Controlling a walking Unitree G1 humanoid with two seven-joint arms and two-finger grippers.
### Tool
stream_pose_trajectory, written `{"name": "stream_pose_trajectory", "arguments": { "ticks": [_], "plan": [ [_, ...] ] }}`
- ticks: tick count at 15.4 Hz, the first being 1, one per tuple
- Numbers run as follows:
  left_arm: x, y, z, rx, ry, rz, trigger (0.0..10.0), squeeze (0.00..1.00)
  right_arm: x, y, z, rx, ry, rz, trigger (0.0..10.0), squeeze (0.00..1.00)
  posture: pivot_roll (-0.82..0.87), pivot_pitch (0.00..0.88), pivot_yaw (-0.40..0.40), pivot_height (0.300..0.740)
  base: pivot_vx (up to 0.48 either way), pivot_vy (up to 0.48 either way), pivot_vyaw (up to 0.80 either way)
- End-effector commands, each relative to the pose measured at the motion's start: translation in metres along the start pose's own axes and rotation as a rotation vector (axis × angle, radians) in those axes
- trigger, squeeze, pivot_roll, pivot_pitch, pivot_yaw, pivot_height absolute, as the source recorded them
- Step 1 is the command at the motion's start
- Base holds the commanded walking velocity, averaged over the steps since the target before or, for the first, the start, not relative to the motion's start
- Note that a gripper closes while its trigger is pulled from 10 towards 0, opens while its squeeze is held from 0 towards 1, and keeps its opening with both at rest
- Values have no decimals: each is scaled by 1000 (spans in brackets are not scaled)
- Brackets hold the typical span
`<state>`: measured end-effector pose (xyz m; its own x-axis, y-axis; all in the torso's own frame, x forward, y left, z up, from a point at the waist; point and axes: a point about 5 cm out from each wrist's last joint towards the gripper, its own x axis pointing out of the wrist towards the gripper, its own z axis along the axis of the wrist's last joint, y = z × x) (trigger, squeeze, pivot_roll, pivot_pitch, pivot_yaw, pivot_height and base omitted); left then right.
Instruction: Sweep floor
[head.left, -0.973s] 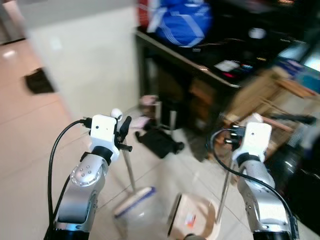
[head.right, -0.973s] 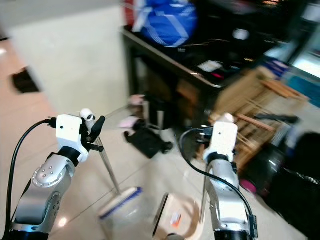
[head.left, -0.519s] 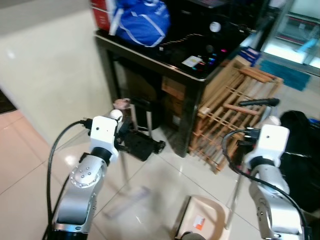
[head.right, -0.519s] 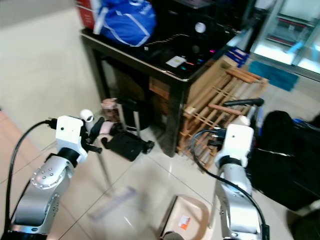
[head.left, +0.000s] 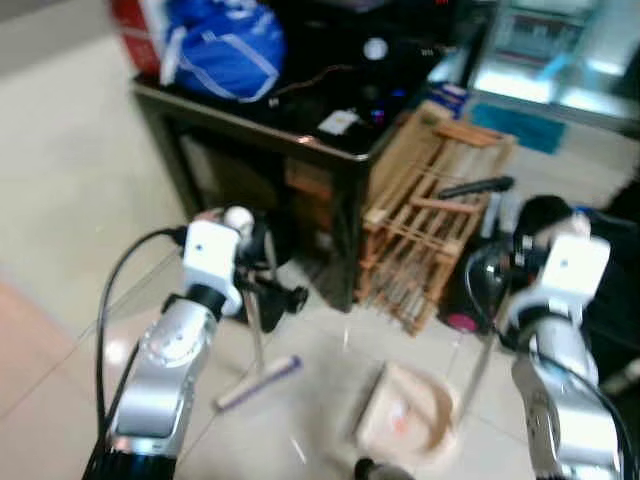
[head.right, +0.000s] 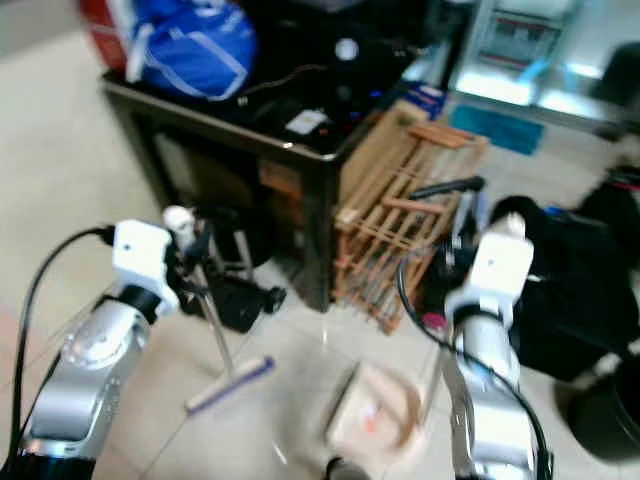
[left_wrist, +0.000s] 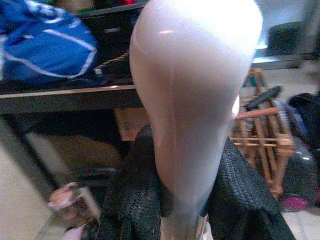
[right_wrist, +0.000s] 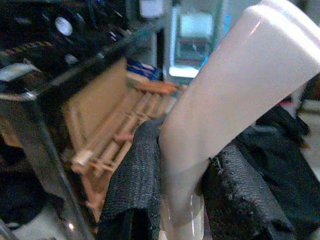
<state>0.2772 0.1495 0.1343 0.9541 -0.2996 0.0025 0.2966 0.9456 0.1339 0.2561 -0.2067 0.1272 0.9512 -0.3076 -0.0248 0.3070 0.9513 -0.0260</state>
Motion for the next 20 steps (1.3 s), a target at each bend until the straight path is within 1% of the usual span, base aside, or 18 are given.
{"name": "stream_pose_trajectory", "arguments": {
  "ticks": [1, 4, 6, 7, 8, 9, 10, 11, 13, 17, 18, 20],
  "plan": [
    [-1, 2, 4, 20, -15, -5, 10000, 0, -3, 3, 10, -6, -39, 4, 10000, 0, -23, 0, 70, 740, 0, 0, -800],
    [-8, 3, 1, 27, -1, 19, 10000, 0, -1, 2, 12, -22, -31, 17, 10000, 0, -9, 0, 48, 740, 0, 0, -800],
    [-12, 2, -1, 22, 7, 20, 10000, 0, -3, 5, 10, -56, -7, 51, 10000, 0, -5, 0, 34, 740, 0, 0, -800],
    [-14, 2, -2, 12, 11, 28, 10000, 0, -4, 6, 11, -51, -4, 48, 10000, 0, -6, 0, 32, 740, 0, 0, -800],
    [-15, 1, -1, -20, 0, 22, 10000, 0, -4, 6, 11, -50, -1, 46, 10000, 0, -8, 0, 31, 740, 0, 0, -800],
    [-16, 0, -2, -19, 10, 17, 10000, 0, -5, 4, 9, -57, 13, 29, 10000, 0, -7, 0, 29, 740, 0, 0, -800],
    [-16, 0, -2, 2, 15, 20, 10000, 0, -6, 1, 8, -58, 20, 17, 10000, 0, -7, 0, 27, 740, 0, 0, -800],
    [-16, 2, -2, 3, 15, 31, 10000, 0, -7, 0, 10, -61, 19, 10, 10000, 0, -7, 0, 25, 740, 0, 0, -800],
    [-18, 4, -2, -21, 17, 42, 10000, 0, -6, -2, 13, -64, 19, 5, 10000, 0, -8, 1, 20, 740, 0, 0, -800],
    [-20, 9, -2, -29, 20, 80, 10000, 0, -9, 2, 15, -79, 20, 39, 10000, 0, -14, 2, 15, 740, 0, 0, -800],
    [-20, 9, -1, -41, 15, 79, 10000, 0, -8, 3, 16, -79, 22, 41, 10000, 0, -16, 4, 16, 740, 0, 0, -800],
    [-20, 9, -1, -33, 18, 73, 10000, 0, -8, 2, 16, -73, 31, 36, 10000, 0, -15, 7, 17, 740, 0, 0, -800]
  ]
}}
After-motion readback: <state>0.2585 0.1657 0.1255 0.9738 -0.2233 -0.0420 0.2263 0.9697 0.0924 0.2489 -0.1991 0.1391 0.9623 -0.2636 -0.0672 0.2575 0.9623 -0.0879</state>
